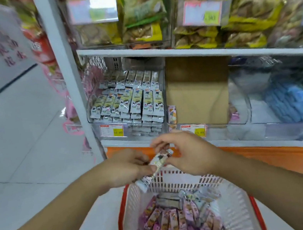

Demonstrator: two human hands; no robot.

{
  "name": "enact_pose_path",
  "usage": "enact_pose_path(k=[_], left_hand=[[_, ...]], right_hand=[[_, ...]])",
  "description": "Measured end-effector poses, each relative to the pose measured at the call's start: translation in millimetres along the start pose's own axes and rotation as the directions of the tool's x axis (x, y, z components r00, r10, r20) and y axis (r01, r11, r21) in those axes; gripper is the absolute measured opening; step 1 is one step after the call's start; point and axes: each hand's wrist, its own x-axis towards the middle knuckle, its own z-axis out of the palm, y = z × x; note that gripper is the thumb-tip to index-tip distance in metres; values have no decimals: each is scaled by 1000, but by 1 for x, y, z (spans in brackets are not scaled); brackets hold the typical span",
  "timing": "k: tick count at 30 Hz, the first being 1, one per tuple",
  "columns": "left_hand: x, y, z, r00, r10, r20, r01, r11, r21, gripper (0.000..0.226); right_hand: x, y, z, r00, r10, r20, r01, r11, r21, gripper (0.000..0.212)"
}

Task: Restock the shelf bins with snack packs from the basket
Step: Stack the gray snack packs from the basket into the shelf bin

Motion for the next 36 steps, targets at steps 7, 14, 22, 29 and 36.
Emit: enact_pose_path(k=[7,14,22,29,36], left_hand=[[-26,16,-19,950,-36,-309,-128,860,-494,23],[-14,7,-41,912,-70,-405,-178,822,-541,35],[5,-3,-83,808,-204,-553,-221,765,-605,31],[20,-22,-99,653,-308,-692,-25,904,-426,35],[30,-29,-97,688,-304,-659,-12,903,-429,26]], right_hand=[[9,-59,-27,991,-24,-135,20,999,-28,67],[44,-77,-19,980,-6,-200,-4,999,-50,80],[105,-85,-28,968,28,-251,-37,999,-29,84],[187,-77,-35,977,98,-188,-105,994,-26,96],[219,-49,-27,967,215,-138,-234,961,-144,99]])
